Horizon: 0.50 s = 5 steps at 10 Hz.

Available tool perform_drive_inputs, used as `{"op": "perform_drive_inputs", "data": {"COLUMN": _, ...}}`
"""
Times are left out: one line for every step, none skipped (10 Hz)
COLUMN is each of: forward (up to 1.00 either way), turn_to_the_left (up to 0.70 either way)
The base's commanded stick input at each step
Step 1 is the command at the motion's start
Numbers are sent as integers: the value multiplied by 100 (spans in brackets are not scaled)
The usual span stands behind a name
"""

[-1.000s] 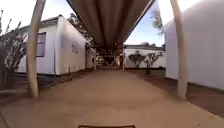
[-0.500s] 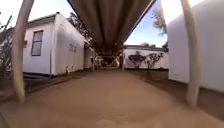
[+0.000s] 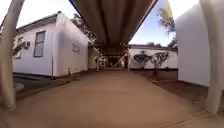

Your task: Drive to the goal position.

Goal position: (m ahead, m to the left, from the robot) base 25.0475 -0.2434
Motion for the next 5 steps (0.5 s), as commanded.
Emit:
{"op": "perform_drive_inputs", "data": {"forward": 70, "turn_to_the_left": 0}}
{"op": "perform_drive_inputs", "data": {"forward": 70, "turn_to_the_left": 0}}
{"op": "perform_drive_inputs", "data": {"forward": 70, "turn_to_the_left": 0}}
{"op": "perform_drive_inputs", "data": {"forward": 70, "turn_to_the_left": 0}}
{"op": "perform_drive_inputs", "data": {"forward": 70, "turn_to_the_left": 0}}
